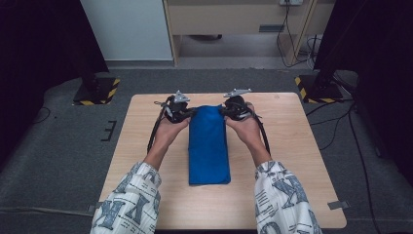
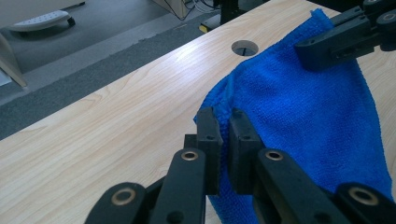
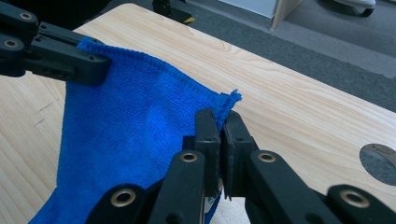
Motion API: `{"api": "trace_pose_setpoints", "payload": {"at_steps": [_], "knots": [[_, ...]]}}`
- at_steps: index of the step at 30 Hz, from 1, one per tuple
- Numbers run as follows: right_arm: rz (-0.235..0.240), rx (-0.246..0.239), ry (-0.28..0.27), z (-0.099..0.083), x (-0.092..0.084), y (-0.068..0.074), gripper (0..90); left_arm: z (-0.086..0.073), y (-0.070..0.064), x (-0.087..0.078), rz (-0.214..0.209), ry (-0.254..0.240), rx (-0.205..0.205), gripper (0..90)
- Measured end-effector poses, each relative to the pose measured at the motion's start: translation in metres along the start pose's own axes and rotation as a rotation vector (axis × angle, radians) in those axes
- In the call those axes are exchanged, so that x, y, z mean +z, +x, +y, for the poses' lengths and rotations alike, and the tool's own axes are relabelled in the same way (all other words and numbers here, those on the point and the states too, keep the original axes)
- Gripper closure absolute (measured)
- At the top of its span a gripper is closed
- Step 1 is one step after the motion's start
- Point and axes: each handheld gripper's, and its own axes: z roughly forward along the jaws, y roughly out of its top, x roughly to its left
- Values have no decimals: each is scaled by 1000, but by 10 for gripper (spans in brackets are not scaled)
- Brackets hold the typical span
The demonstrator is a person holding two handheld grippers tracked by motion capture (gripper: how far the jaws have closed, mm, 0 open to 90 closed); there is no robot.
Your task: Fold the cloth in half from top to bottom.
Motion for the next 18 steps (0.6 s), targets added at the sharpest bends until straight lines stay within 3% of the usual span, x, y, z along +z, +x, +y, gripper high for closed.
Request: {"api": "trace_pose_setpoints", "payload": {"at_steps": [18], "knots": [[20,-31,-19,-11,-12,12,872,-9,-9,-11,-12,-9,11,849]]}}
